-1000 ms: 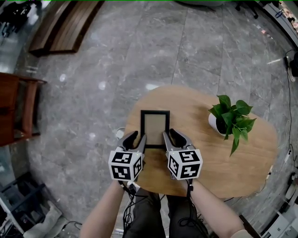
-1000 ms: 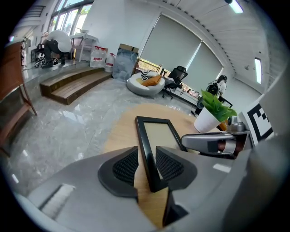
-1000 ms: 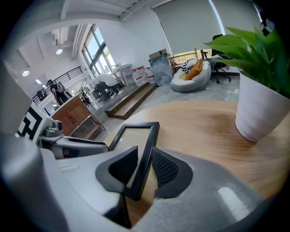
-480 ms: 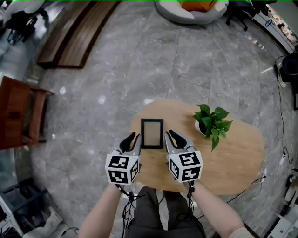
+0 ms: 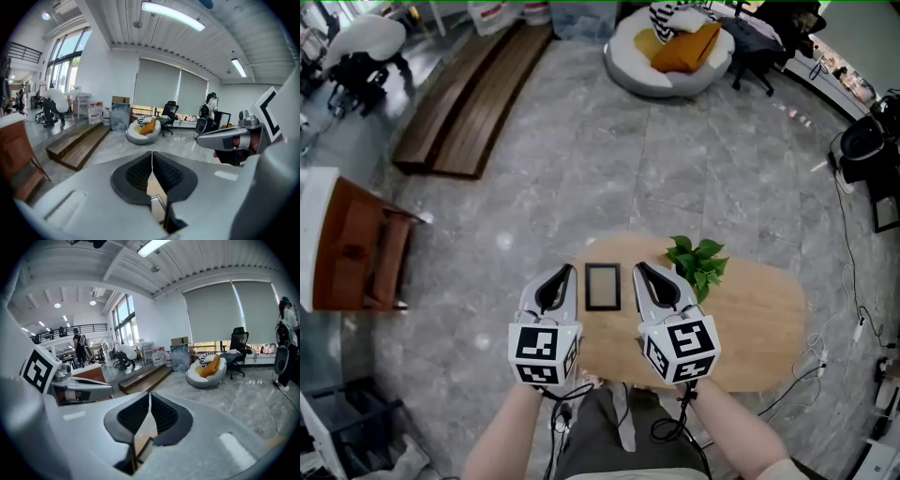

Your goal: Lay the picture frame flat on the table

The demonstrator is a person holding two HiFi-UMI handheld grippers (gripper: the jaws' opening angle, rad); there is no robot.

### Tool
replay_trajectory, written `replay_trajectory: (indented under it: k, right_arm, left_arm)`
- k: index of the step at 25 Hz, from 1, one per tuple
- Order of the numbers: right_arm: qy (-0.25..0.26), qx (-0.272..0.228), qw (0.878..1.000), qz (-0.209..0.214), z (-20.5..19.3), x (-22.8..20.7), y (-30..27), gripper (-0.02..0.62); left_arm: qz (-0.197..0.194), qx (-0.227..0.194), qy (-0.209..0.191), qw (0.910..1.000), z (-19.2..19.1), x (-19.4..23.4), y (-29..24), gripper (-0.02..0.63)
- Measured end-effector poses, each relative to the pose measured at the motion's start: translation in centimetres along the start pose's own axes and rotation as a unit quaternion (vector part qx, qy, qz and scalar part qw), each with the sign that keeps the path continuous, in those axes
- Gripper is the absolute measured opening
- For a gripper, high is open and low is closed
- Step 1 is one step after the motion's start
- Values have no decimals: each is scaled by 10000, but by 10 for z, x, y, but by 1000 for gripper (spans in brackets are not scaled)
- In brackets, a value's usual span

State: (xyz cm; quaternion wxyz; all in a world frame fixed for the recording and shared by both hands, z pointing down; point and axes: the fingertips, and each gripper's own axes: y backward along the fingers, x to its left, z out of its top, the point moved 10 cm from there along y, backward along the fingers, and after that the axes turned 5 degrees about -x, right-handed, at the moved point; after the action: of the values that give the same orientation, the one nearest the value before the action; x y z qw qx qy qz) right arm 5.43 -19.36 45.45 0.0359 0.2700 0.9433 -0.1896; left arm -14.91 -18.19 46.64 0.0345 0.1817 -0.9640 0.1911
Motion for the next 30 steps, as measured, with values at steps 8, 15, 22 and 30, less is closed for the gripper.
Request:
replay_trajectory:
  k: [8,15,22,30]
  right_arm:
    - [355,-1001,9943,128,108,28,68,3]
    - [400,-1564,9864,312,168,49,135,3]
    - [625,-1951,9771,566,200,69,194,2]
    - [684,-2102,9732,634,204,79,240,2]
  left_arm:
    - [171,-995,-318,9944,99,-20,76,18]
    - [204,-1589,-641,9850,157,-47,140,18]
    - [52,-1904,-1043,9761,182,-85,179,20]
    - [171,-2231,-1317,9657,192,-110,219,19]
